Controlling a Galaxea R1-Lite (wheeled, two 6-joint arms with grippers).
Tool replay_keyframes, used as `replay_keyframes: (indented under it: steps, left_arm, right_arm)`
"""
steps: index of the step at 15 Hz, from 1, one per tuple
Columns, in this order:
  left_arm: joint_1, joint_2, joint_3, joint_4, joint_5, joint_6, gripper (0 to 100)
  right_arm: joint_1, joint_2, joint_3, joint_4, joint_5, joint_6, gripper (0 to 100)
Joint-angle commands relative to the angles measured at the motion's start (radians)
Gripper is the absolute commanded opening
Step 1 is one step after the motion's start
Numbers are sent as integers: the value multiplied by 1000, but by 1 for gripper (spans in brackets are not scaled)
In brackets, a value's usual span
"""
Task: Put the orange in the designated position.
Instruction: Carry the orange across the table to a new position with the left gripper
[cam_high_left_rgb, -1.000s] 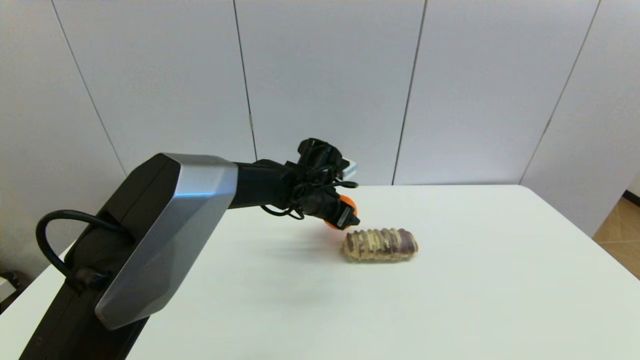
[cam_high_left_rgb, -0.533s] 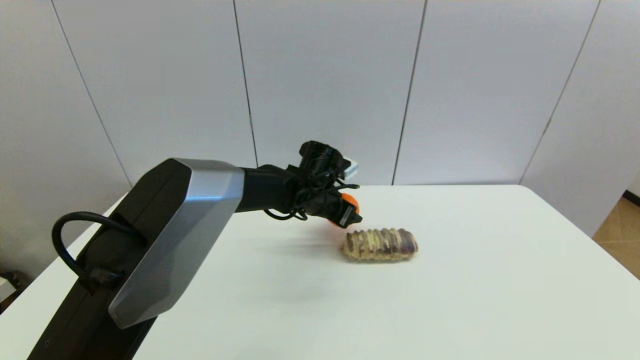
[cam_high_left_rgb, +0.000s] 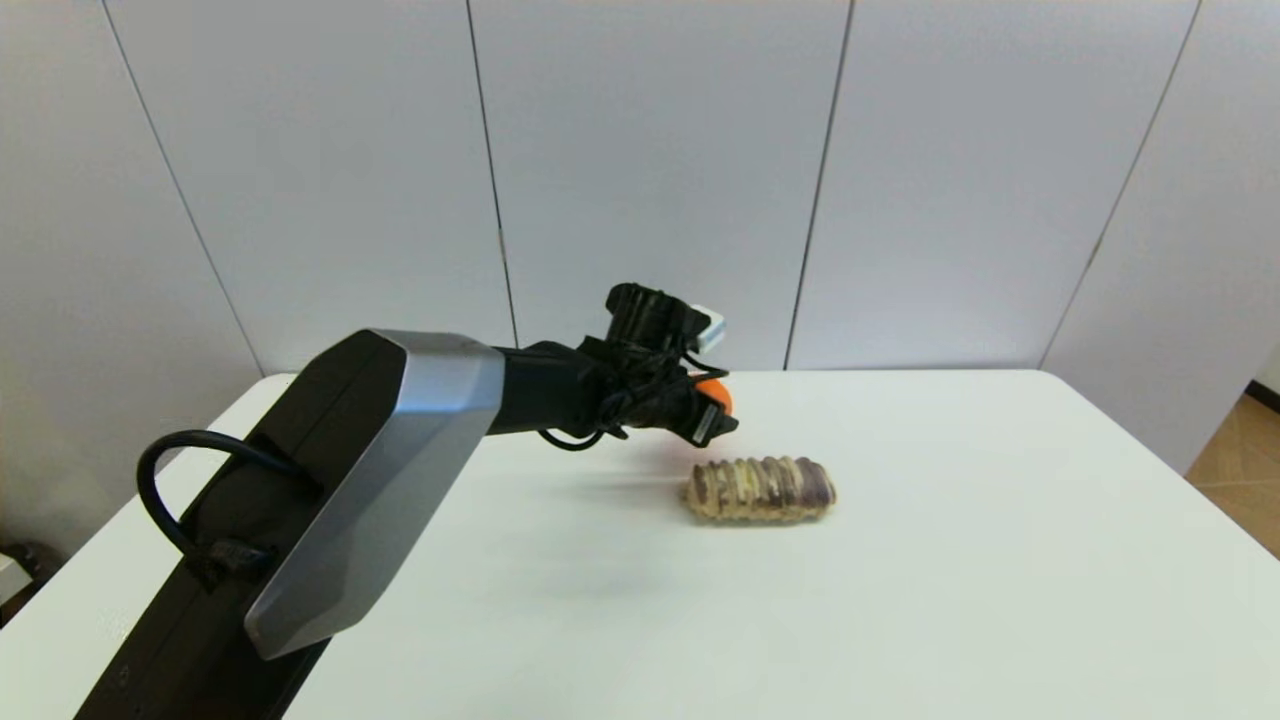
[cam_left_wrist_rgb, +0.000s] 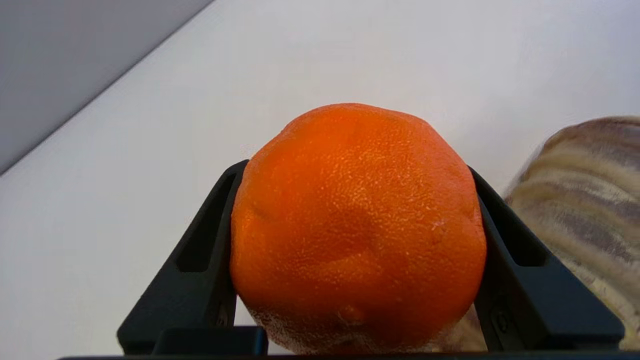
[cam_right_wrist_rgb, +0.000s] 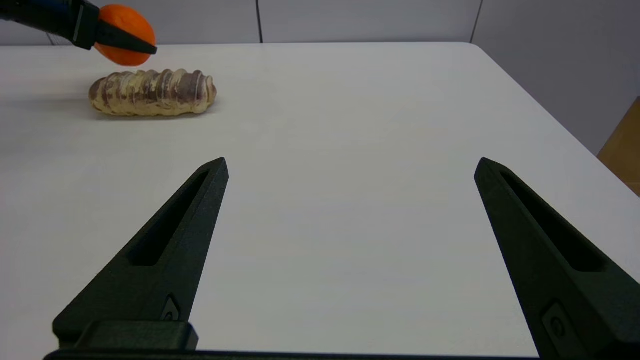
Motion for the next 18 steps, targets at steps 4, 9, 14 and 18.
replay_keyframes:
  steps: [4,9,14,18]
  left_arm:
    - [-7,32,-2,-89,-2,-2,0]
    - [-21,60,-2,-123,-2,-9,0]
    - [-25,72,-2,-136,-4,-9,0]
    - [-30,79,-2,-150,-4,-9,0]
  right_arm:
    - [0,1,0,0,-1,0,100]
    - [0,1,0,0,-1,0,100]
    - [0,1,0,0,-1,0,100]
    - [0,1,0,0,1,0,100]
